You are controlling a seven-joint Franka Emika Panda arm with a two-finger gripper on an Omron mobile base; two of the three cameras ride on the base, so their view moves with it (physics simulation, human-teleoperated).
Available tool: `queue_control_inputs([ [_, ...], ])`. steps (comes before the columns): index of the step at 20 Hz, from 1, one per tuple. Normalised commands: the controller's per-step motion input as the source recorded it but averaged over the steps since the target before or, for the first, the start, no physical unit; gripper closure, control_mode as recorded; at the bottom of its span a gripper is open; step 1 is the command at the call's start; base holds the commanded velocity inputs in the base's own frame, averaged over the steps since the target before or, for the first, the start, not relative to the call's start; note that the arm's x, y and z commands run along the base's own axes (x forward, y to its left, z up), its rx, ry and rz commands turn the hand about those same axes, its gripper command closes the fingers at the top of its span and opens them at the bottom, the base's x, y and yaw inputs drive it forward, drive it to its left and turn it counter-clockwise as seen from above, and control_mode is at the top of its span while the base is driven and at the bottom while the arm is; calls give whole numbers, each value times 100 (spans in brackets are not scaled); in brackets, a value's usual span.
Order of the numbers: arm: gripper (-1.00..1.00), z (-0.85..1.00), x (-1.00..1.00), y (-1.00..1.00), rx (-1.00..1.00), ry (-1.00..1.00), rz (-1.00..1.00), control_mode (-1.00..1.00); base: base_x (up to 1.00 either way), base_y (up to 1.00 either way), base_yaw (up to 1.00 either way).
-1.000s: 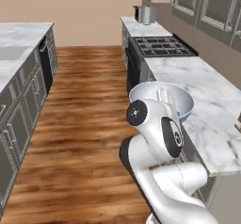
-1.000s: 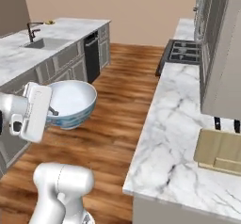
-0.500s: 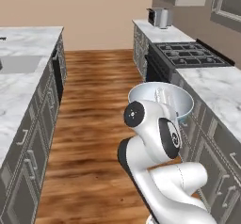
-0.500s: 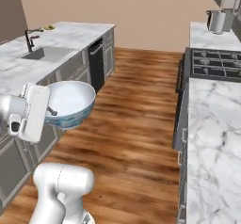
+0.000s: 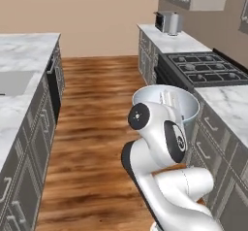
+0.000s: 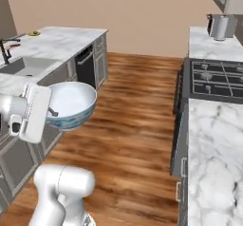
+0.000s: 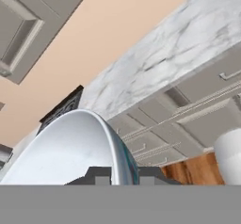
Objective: Take the smaller bowl and place it next to the appetizer plate on the dining counter , and place the larger bowl next to the plate with cooked food.
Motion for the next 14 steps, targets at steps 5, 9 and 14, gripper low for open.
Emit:
queue_control_inputs([
  [5,100,0,0,0,0,0,0,100,100,2,7],
  [9,100,0,0,0,0,0,0,100,100,0,25],
  [14,100,0,0,0,0,0,0,100,100,-1,21],
])
